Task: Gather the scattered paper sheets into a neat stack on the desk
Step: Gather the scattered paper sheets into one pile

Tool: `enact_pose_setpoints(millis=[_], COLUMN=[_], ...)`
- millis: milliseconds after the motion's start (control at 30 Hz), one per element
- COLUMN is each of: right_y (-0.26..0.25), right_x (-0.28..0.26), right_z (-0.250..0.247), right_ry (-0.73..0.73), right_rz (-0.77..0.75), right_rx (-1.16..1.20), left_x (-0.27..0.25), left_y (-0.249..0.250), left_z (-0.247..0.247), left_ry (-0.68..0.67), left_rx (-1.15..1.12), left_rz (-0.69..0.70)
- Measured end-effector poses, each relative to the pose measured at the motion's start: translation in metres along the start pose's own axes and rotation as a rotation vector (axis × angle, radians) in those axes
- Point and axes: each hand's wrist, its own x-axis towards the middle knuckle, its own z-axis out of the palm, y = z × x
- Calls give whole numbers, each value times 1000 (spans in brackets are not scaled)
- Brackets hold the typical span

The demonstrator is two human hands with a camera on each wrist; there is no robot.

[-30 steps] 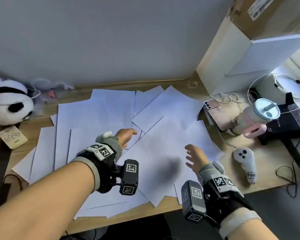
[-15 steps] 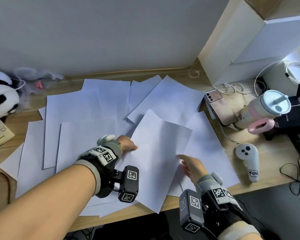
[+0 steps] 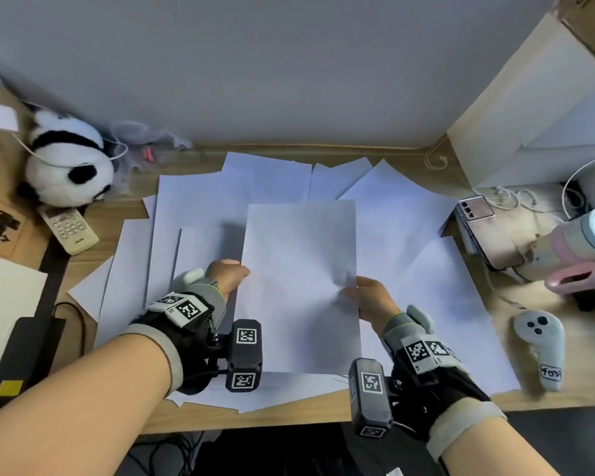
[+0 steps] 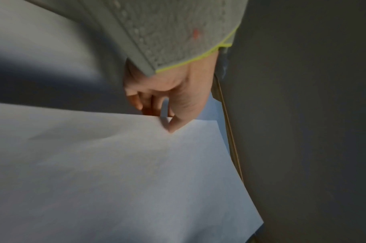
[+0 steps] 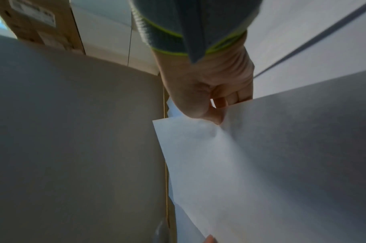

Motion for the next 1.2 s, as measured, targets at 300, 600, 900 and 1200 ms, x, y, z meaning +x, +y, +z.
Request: enact_pose_setpoints(millis=[300,600,900,1200], right_y=[18,25,4,-42], right_x=[15,8,6,29], right_z=[76,96,93,112], right_ry=[19,-71,-110,51], right_rz=[24,84,83,-52], right_rx=[-235,-263,-277,-182], left_x=[29,28,40,66], left_y=[-44,-56,-37,-24], left_z=[-75,-69,-85,-118], left_ry=[233,-89,-111,298], left_rx=[-90,-58,-391,-181], left_rz=[-178,-160,-5,-76])
